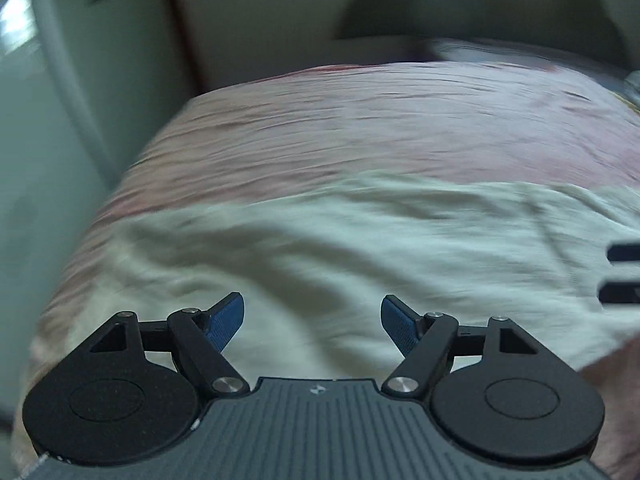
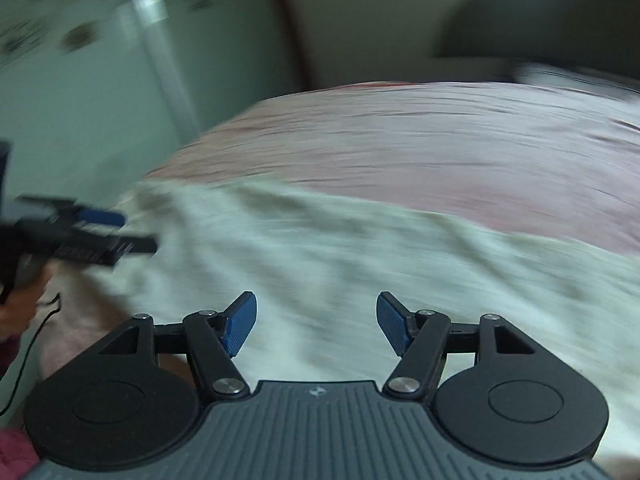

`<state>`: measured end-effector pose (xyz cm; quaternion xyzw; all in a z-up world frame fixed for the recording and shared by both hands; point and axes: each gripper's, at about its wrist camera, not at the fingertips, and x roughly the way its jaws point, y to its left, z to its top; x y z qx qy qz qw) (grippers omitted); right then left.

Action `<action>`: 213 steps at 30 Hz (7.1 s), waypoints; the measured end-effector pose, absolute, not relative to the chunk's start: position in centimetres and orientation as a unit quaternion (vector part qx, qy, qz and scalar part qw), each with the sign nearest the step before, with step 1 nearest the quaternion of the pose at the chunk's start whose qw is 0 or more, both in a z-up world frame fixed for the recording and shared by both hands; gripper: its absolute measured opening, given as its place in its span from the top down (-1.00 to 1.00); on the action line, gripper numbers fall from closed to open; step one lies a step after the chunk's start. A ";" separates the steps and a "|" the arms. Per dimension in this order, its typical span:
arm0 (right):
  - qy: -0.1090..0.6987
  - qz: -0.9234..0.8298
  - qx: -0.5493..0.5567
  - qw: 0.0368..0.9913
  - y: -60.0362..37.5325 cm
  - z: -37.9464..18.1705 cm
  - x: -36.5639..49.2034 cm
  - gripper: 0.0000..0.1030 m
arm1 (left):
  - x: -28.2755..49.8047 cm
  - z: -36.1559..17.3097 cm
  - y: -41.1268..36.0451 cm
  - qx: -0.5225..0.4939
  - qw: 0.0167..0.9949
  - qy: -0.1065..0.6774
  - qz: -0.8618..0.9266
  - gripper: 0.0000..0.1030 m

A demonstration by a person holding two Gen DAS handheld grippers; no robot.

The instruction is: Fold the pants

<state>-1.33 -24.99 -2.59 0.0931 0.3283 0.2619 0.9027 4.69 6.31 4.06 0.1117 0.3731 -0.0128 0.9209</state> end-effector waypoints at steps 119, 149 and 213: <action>0.219 0.233 -0.032 0.947 -22.9 -3.9 -2.1 0.50 | 13.9 1.8 -11.0 0.020 0.876 0.427 -0.221 0.84; 0.227 0.199 -0.318 0.899 -15.1 -8.0 -2.4 0.67 | 12.3 0.1 -2.9 -0.184 0.780 0.552 -0.230 -0.16; 0.242 0.117 -0.274 0.924 -18.4 -6.1 -2.1 -0.38 | 12.7 -5.5 -2.2 -0.370 0.660 0.594 -0.274 0.26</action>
